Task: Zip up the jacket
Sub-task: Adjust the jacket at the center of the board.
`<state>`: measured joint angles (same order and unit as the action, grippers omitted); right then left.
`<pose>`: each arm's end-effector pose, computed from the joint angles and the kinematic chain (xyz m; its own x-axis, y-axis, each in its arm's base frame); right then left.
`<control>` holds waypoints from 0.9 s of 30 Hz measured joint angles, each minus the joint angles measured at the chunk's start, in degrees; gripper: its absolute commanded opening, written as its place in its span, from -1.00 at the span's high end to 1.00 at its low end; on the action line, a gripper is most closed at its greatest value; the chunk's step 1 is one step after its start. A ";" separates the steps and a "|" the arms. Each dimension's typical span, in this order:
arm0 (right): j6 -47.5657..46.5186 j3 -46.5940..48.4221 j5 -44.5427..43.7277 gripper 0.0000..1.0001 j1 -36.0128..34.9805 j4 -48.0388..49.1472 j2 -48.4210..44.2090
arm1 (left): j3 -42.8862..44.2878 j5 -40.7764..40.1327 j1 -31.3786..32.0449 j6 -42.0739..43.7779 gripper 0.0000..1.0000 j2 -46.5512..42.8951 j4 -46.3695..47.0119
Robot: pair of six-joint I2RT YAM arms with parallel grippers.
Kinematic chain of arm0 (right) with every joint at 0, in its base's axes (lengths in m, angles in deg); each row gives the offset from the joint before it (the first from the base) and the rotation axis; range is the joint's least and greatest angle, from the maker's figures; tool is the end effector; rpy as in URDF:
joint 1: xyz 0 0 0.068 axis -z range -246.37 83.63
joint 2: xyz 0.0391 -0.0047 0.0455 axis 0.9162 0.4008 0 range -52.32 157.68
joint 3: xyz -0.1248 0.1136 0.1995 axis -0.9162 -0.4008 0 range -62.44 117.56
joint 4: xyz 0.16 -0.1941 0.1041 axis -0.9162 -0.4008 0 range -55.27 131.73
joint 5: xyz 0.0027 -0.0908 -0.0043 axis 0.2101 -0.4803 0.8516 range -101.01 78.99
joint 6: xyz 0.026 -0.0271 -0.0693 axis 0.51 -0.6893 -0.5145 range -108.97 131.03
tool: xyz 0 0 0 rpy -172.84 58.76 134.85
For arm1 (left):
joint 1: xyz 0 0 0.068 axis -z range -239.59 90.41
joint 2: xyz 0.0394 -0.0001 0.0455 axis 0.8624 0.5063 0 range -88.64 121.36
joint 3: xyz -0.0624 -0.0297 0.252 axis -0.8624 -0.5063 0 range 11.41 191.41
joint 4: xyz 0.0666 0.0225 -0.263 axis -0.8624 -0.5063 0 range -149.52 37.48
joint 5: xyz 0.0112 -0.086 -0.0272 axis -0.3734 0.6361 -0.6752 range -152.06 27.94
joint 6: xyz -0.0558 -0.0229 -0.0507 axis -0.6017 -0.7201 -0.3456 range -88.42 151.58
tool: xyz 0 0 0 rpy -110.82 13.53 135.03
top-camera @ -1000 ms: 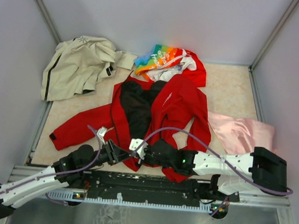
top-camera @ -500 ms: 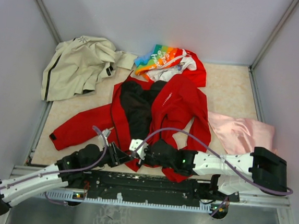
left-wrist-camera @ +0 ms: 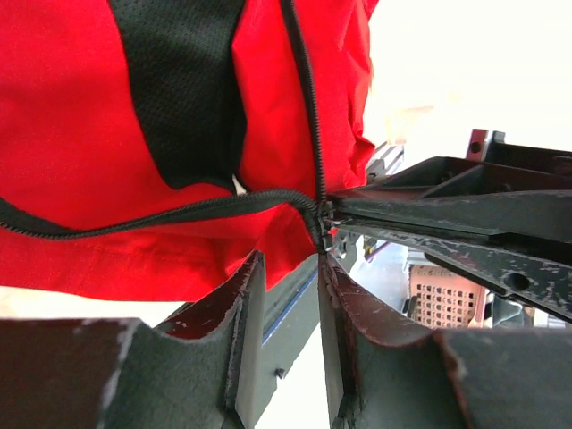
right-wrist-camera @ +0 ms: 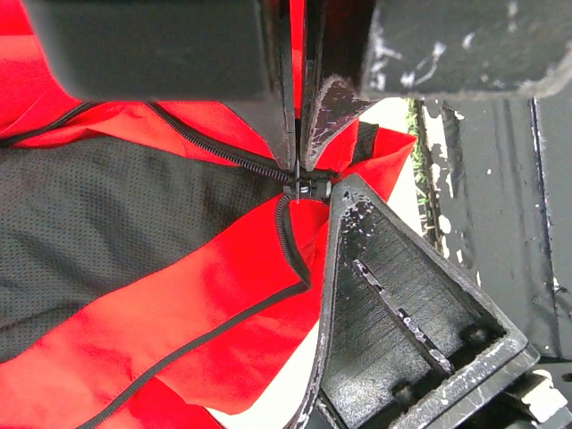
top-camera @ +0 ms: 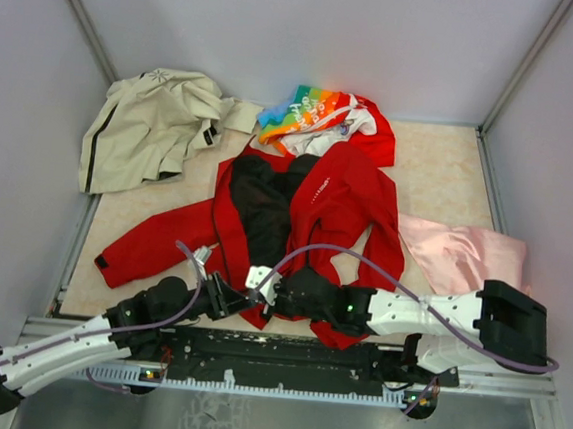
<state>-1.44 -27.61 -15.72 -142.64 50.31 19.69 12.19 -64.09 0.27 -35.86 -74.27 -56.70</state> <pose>0.0782 0.2967 0.1783 0.0943 -0.5203 -0.8487 -0.9531 0.1991 -0.2279 0.0895 -0.1493 0.1309 -0.8413 -0.3891 -0.3753 0.1836 0.4474 -0.8753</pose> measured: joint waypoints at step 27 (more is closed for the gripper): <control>0.02 0.11 -0.17 1.00 -0.09 0.79 0.92 | 0.04 -0.90 0.04 -0.87 0.26 -0.66 0.04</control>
<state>-1.42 -27.50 -15.90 -142.73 51.10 20.61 12.23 -64.98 0.31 -36.74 -74.92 -56.66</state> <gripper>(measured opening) 0.010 0.381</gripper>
